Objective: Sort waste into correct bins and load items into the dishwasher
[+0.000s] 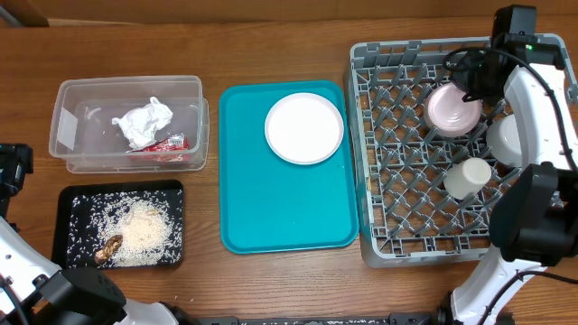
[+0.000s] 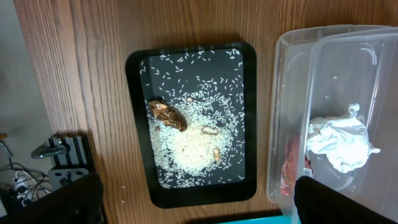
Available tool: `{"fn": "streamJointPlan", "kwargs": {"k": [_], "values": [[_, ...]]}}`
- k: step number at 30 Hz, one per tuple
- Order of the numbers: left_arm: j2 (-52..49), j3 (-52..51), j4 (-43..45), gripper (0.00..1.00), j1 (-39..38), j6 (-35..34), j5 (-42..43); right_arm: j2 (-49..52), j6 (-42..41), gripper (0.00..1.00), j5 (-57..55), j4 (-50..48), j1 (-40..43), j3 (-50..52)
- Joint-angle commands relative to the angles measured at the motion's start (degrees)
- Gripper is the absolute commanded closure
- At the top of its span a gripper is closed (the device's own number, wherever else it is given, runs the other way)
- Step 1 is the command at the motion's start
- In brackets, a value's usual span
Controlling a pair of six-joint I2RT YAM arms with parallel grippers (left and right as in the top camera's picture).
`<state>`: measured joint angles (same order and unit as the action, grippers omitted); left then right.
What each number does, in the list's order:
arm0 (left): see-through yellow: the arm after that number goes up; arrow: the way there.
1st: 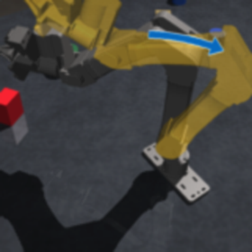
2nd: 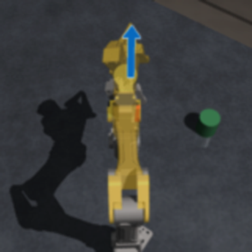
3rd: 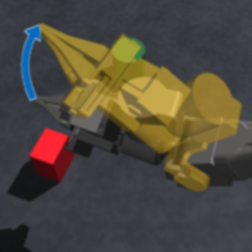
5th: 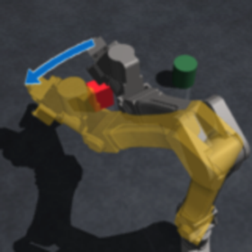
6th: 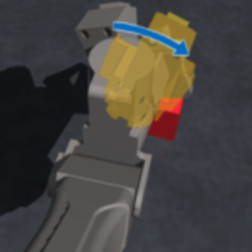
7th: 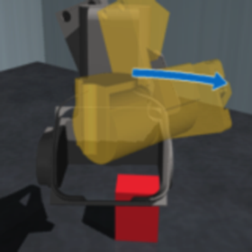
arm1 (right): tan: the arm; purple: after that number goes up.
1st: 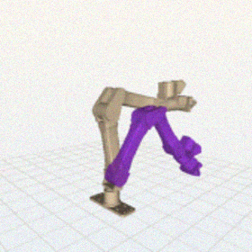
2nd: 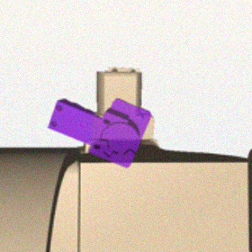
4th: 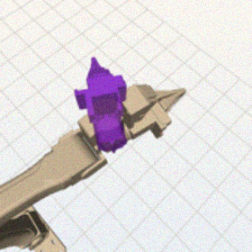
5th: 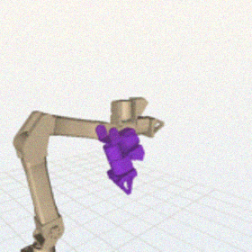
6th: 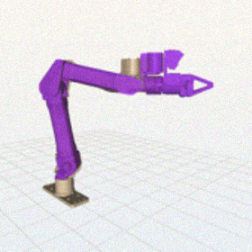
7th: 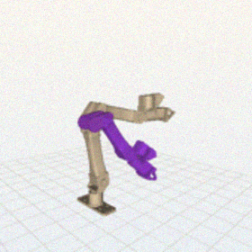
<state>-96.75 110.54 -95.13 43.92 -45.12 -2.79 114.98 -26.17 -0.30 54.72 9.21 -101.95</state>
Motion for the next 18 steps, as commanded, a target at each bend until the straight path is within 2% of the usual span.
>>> {"fn": "streamJointPlan", "kwargs": {"k": [1, 13, 18], "values": [[0.5, 0.7, 0.0, 0.00, 0.2, -1.2, -0.6, 1.7, -2.0, 0.96, -4.2, 0.7, 0.3, -0.5], [0.5, 0.7, 0.0, 0.00, 0.3, -1.2, -0.6, -4.6, -1.9, 0.96, -3.9, 7.8, 0.1, -0.6], [0.5, 0.7, 0.0, 0.00, 0.3, -1.2, -0.6, -4.7, -0.2, 0.96, 0.2, 11.8, 0.1, -0.5]]}}
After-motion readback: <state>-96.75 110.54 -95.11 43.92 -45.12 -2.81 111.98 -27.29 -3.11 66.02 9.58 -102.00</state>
